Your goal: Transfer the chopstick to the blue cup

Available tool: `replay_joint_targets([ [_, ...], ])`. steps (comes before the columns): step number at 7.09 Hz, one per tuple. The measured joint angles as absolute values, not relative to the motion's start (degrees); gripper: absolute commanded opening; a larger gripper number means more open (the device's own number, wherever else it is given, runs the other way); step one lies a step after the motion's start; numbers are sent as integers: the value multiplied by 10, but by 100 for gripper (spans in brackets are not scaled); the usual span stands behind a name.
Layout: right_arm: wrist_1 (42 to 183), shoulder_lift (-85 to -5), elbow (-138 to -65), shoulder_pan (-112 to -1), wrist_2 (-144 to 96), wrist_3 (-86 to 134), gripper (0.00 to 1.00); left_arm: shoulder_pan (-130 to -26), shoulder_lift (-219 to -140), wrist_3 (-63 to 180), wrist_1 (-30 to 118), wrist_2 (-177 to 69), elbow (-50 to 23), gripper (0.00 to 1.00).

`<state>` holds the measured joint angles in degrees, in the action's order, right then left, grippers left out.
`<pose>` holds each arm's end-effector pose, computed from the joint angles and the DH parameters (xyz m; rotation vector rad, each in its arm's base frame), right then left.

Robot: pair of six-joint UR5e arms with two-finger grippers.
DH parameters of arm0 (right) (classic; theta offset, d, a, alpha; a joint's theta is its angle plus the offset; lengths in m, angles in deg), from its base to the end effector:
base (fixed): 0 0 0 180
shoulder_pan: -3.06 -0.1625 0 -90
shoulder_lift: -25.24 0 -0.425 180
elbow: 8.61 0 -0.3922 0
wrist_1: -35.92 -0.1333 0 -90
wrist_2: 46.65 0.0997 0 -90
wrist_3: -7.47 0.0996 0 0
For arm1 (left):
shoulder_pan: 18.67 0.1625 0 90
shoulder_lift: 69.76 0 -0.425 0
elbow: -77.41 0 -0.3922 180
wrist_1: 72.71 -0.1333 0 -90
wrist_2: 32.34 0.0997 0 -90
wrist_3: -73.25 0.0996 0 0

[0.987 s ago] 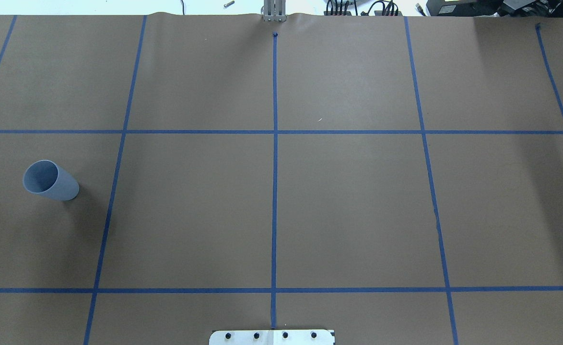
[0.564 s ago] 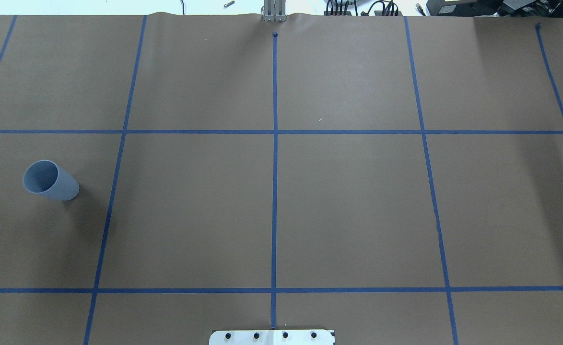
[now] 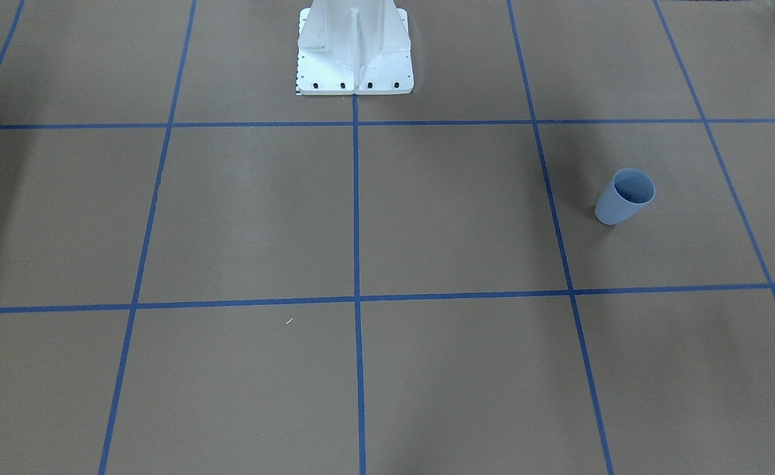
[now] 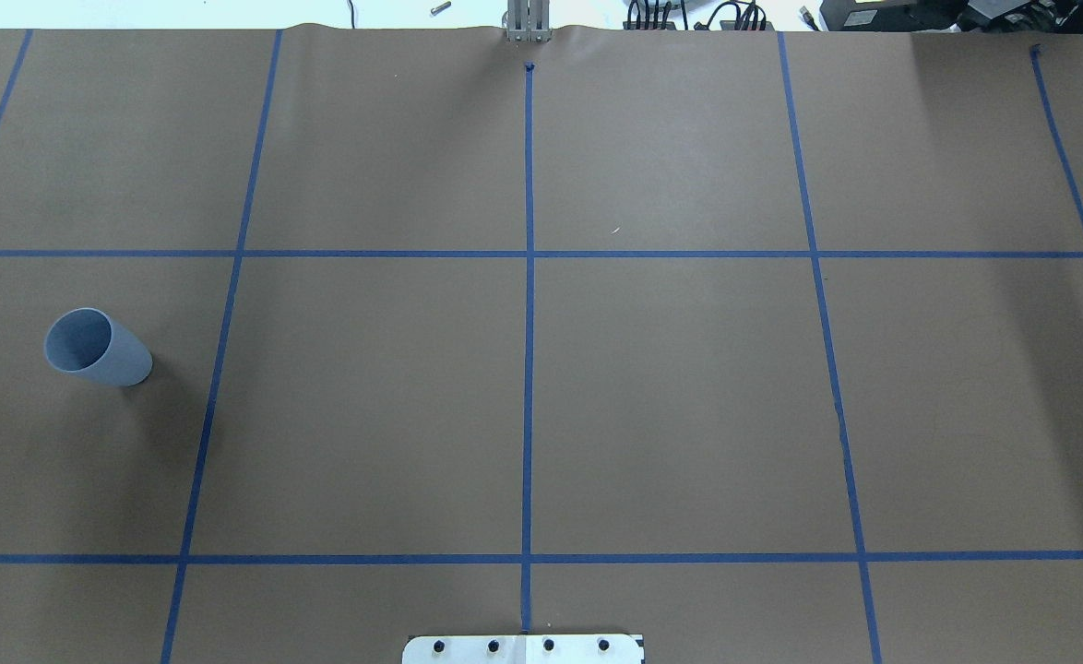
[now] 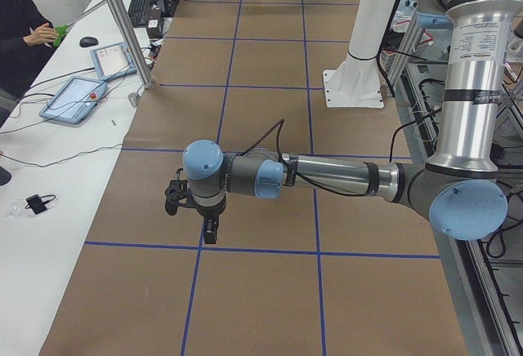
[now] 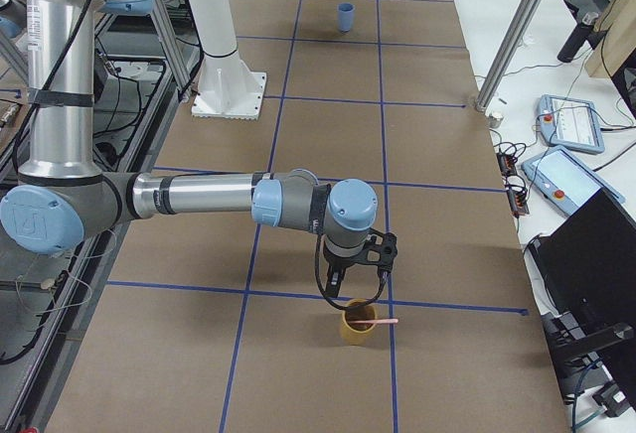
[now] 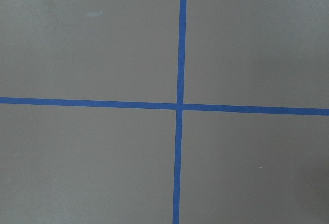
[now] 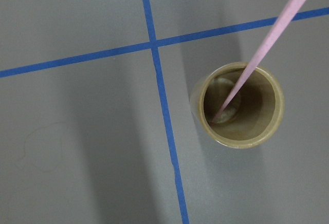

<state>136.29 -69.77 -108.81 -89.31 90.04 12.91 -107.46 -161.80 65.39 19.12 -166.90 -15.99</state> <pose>0.0792 -0.4437 0.6274 -0.1073 -0.8127 0.1654 -0.0526 -0.5147 0.6078 0.0586 0.7838 -0.0607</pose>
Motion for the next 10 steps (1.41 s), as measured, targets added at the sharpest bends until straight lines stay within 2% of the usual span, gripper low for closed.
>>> replay_joint_targets([
  [3,1363,-697,-1090,-893,901,129,100,-1055,-1628,651,200,-1673,-172,98],
  [7,1363,-698,-1094,-893,903,129,100,-937,-1659,507,225,-1676,-235,98],
  [10,1363,-698,-1091,-893,904,129,100,-883,-1612,404,313,-1676,-259,98],
])
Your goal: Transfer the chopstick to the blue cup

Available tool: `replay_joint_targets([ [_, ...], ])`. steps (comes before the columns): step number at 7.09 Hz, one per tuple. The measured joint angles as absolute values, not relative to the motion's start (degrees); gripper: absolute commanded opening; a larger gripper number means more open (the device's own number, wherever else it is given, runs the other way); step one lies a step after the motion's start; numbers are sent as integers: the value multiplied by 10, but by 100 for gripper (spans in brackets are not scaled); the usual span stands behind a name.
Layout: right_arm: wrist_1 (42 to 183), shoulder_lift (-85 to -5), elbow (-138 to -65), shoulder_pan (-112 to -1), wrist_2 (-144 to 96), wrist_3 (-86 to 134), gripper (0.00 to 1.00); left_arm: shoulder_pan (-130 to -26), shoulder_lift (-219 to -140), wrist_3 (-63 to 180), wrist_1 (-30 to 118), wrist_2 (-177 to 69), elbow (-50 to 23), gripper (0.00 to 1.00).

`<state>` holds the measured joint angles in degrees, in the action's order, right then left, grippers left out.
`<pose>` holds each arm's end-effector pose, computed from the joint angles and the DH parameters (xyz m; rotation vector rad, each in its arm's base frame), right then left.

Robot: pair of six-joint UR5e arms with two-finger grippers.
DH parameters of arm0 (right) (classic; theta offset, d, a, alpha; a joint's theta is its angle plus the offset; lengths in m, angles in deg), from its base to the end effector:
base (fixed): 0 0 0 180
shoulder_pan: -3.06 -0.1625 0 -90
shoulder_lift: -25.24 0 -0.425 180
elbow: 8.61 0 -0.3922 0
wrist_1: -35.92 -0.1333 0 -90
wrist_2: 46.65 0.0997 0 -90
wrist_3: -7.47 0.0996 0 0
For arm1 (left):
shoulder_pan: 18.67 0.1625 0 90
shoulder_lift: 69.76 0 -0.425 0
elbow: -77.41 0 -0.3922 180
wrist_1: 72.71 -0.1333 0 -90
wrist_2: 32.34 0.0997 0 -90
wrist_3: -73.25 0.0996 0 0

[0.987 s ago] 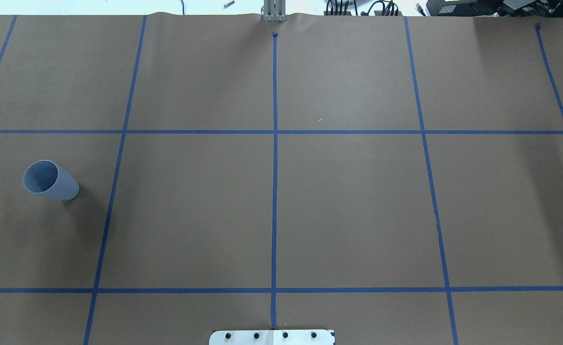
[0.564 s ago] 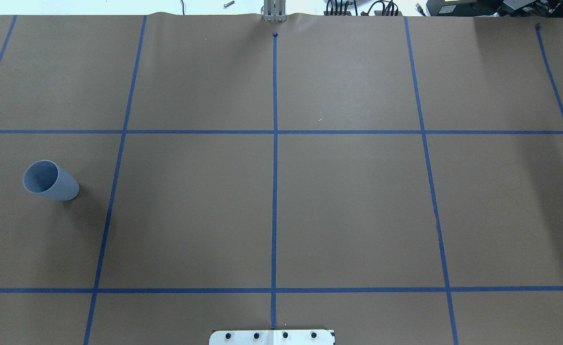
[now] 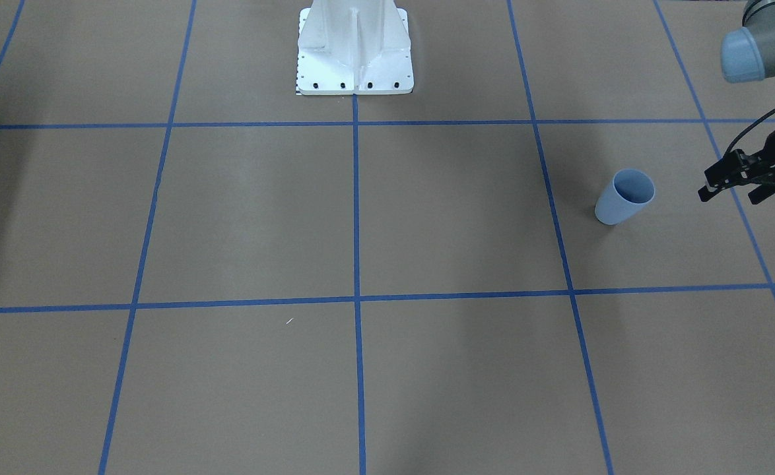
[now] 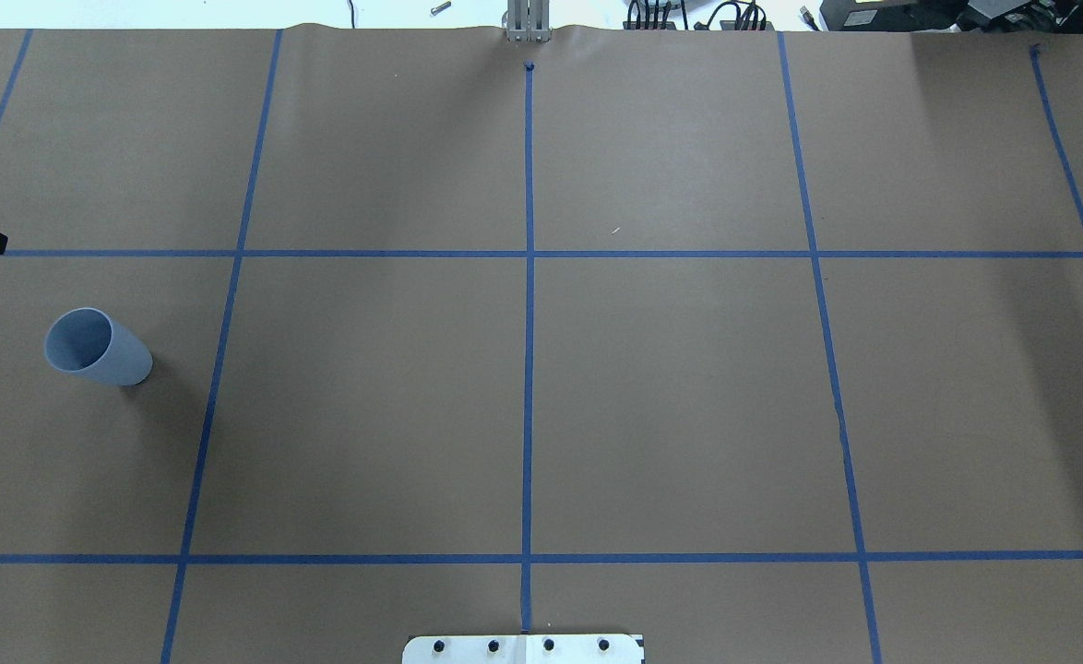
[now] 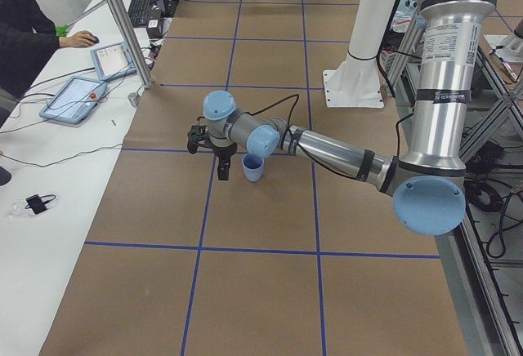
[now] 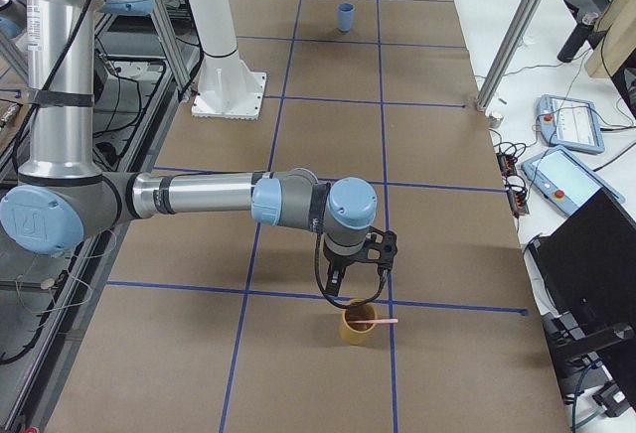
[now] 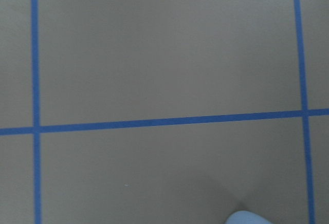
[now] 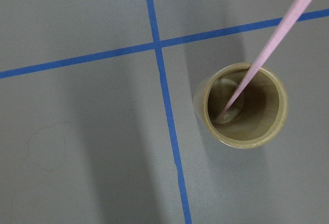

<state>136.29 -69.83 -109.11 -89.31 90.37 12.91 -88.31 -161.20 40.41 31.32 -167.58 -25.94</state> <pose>0.0788 -0.4435 0.6250 -0.1034 -0.8186 0.1639 0.1191 -0.5009 0.5006 0.0799 0.9024 -0.0042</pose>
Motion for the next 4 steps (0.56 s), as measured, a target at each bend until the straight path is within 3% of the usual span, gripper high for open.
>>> replay_joint_targets([
  [4,1363,-698,-1091,-893,903,129,100,-806,-1584,275,425,-1670,-247,98],
])
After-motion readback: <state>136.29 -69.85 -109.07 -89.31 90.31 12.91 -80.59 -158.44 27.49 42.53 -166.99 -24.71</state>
